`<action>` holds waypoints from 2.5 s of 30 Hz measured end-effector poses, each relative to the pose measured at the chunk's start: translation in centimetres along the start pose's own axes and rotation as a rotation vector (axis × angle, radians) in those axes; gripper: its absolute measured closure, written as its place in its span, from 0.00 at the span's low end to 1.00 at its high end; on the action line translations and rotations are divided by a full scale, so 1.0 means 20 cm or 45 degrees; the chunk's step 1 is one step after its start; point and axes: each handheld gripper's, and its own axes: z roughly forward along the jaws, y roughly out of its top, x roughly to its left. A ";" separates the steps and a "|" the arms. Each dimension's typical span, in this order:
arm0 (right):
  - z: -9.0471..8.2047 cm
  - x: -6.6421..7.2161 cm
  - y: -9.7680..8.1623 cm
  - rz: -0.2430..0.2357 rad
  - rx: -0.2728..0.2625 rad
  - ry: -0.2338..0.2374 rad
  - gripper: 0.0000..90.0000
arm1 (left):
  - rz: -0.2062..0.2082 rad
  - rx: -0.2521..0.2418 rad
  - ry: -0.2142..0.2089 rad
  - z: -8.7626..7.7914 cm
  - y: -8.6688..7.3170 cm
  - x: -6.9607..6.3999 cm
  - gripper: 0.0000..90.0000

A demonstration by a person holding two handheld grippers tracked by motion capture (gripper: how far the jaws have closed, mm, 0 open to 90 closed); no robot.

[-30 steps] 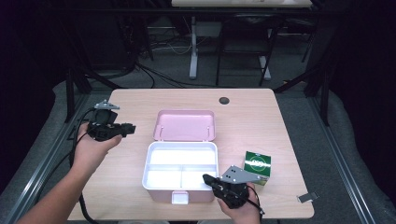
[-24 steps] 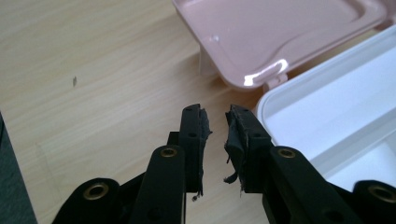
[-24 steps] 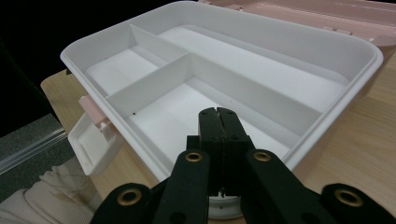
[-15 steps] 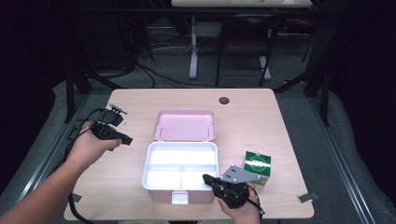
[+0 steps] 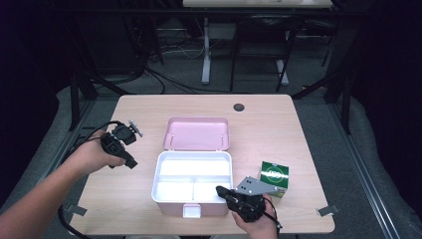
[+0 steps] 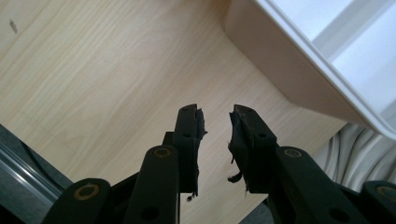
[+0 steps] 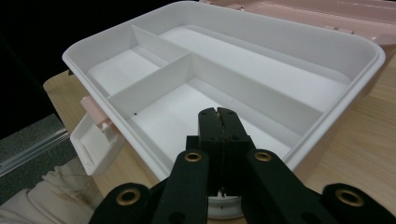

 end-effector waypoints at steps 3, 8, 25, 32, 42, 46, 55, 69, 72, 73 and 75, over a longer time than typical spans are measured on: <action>0.00 0.00 0.00 -0.001 0.000 0.001 1.00 | 0.126 0.026 0.004 0.00 0.02 -0.03 0.77; 0.00 0.00 0.00 -0.002 -0.001 0.000 1.00 | 0.473 0.088 0.053 -0.03 0.07 -0.12 0.76; 0.00 0.00 0.00 0.000 -0.004 0.001 0.99 | 0.682 0.080 0.015 -0.03 0.25 -0.27 0.75; 0.00 0.00 0.01 0.004 0.005 0.001 0.95 | 0.742 0.073 -0.003 -0.01 0.33 -0.35 0.76; -0.03 0.01 0.02 -0.024 -0.002 -0.018 0.93 | 0.805 0.057 -0.016 0.04 0.42 -0.45 0.76; -0.07 -0.01 0.03 0.000 -0.025 -0.033 0.93 | 0.824 0.049 -0.024 0.06 0.45 -0.48 0.78; -0.11 -0.04 0.03 0.021 -0.050 -0.050 0.93 | 0.871 0.057 -0.039 0.12 0.50 -0.55 0.84; -0.14 -0.08 0.03 0.036 -0.066 -0.074 0.93 | 0.912 0.142 -0.049 0.22 0.56 -0.62 0.91; -0.14 -0.09 0.03 0.048 -0.064 -0.077 0.93 | 0.900 0.129 -0.064 0.24 0.56 -0.62 0.92; -0.14 -0.09 0.03 0.048 -0.064 -0.077 0.93 | 0.902 0.135 -0.063 0.25 0.57 -0.62 0.92; -0.14 -0.09 0.03 0.048 -0.069 -0.072 0.93 | 0.904 0.141 -0.066 0.26 0.57 -0.61 0.94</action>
